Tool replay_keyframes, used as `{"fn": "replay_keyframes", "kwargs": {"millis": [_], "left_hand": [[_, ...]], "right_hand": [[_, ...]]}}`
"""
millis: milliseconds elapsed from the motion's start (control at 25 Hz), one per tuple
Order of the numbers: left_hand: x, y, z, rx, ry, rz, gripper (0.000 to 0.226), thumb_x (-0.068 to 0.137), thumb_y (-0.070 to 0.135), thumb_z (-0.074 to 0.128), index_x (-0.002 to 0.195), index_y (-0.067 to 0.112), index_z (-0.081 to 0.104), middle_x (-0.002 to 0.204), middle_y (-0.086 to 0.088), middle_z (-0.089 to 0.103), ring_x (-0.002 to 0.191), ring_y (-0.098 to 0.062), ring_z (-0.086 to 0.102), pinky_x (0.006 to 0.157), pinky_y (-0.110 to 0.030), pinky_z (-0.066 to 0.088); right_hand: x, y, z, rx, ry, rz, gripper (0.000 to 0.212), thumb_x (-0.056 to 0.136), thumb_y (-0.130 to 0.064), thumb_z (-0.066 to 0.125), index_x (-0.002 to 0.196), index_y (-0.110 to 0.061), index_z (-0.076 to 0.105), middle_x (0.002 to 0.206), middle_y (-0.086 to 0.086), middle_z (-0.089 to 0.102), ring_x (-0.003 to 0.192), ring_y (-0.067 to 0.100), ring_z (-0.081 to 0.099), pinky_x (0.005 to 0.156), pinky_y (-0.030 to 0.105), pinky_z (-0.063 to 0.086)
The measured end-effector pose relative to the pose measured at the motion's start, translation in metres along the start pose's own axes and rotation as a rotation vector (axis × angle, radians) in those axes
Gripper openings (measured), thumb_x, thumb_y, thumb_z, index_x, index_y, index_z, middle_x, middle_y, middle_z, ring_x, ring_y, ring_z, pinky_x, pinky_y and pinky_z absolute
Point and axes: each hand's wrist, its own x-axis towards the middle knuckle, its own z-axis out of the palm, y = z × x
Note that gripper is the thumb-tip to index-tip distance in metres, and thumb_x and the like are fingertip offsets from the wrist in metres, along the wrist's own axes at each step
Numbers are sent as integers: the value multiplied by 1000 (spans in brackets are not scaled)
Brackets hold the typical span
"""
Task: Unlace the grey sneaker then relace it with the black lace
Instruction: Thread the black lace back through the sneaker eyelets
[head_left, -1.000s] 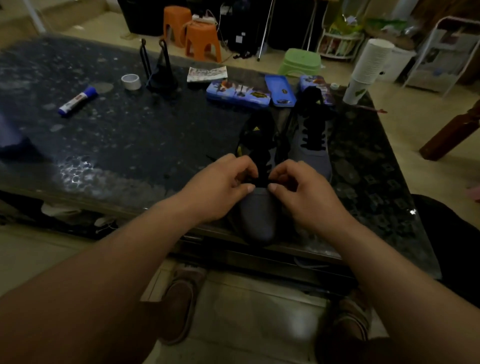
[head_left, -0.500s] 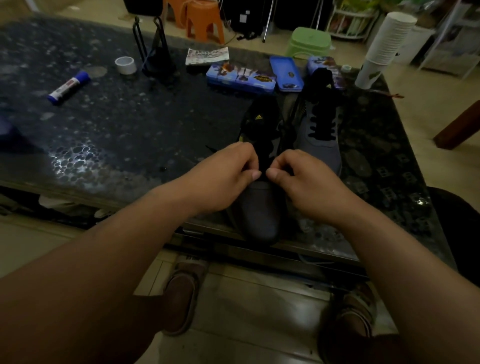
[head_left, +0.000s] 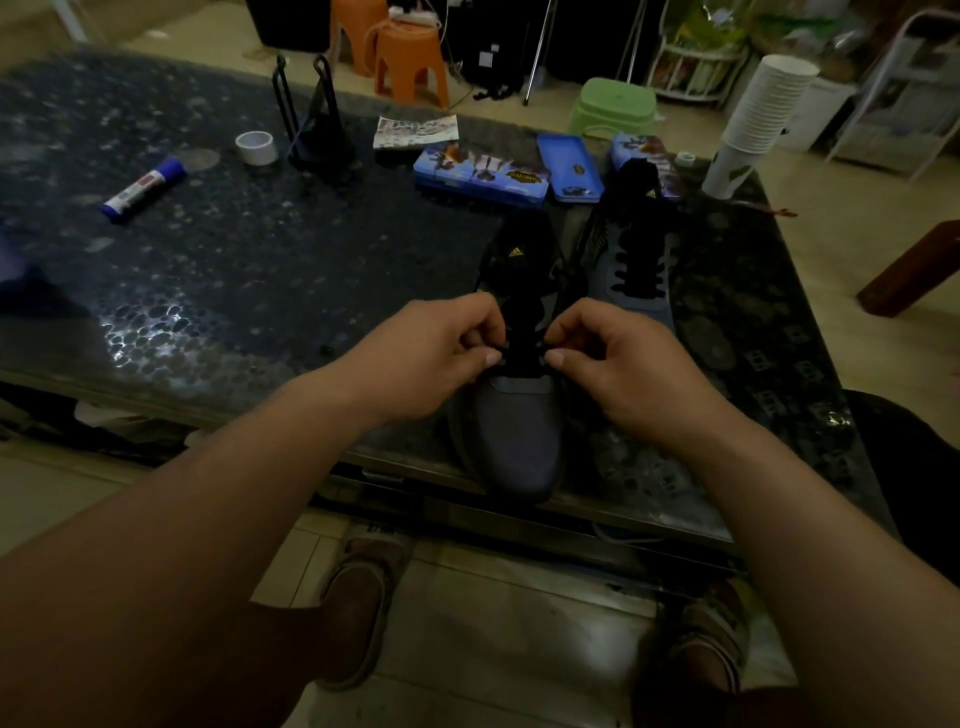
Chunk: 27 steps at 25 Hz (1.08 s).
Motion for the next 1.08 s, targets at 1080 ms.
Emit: {"fn": "replay_keyframes", "kwargs": {"millis": [1080], "left_hand": [[6, -7, 0, -2, 4, 45, 7, 103, 26, 60, 104, 29, 54, 89, 10, 62, 79, -5, 59, 68, -32, 49]], "right_hand": [[5, 0, 4, 52, 18, 11, 6, 102, -29, 61, 102, -23, 61, 85, -9, 64, 73, 1, 58, 60, 15, 43]]}}
